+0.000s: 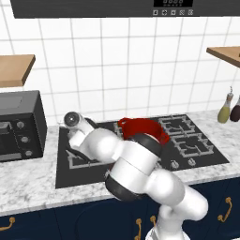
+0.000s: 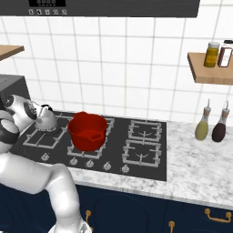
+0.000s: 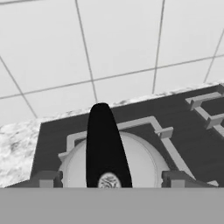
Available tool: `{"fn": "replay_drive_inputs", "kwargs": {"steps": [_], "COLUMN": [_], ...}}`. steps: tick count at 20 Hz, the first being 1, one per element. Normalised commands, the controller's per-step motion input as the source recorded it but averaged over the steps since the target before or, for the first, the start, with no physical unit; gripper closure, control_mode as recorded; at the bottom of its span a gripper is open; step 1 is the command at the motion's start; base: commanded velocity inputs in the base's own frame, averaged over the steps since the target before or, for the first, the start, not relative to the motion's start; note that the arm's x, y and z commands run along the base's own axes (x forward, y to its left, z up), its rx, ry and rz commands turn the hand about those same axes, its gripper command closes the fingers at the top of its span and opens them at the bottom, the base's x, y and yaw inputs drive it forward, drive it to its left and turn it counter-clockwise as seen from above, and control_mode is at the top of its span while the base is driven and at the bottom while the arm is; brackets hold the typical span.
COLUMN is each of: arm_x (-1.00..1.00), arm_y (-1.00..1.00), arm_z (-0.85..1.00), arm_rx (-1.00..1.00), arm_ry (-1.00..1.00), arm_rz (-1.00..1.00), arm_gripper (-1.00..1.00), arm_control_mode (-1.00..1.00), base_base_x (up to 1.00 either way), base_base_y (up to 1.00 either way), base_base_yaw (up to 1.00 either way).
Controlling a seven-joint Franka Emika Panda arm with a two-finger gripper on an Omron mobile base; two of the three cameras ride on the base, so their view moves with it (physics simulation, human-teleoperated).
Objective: Pick the kettle from the counter and place it on a stove burner. Then turn the burner on.
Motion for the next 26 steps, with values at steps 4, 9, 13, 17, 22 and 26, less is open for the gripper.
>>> {"fn": "replay_drive_inputs", "kwargs": {"steps": [4,9,13,17,22,26], "arm_x": [-0.03,-0.24,-0.52,-0.9,-1.0,-0.86], "arm_y": [0.0,0.0,-0.11,-0.28,-0.43,-0.55], "arm_z": [0.08,0.35,0.31,0.02,0.0,0.06], "arm_rx": [0.0,0.0,0.0,0.0,0.02,0.09], "arm_ry": [0.0,0.0,0.0,0.0,0.01,0.11], "arm_rz": [-0.04,-0.02,-0.01,0.0,0.0,0.0], "arm_gripper": [-1.0,-1.0,-1.0,-1.0,-1.0,-1.0], "arm_control_mode": [-1.0,-1.0,-1.0,-1.0,-1.0,-1.0], "base_base_x": [0.0,0.0,0.0,0.0,0.0,0.0], "base_base_y": [0.0,0.0,0.0,0.0,0.0,0.0], "base_base_yaw": [0.0,0.0,0.0,0.0,0.0,0.0]}}
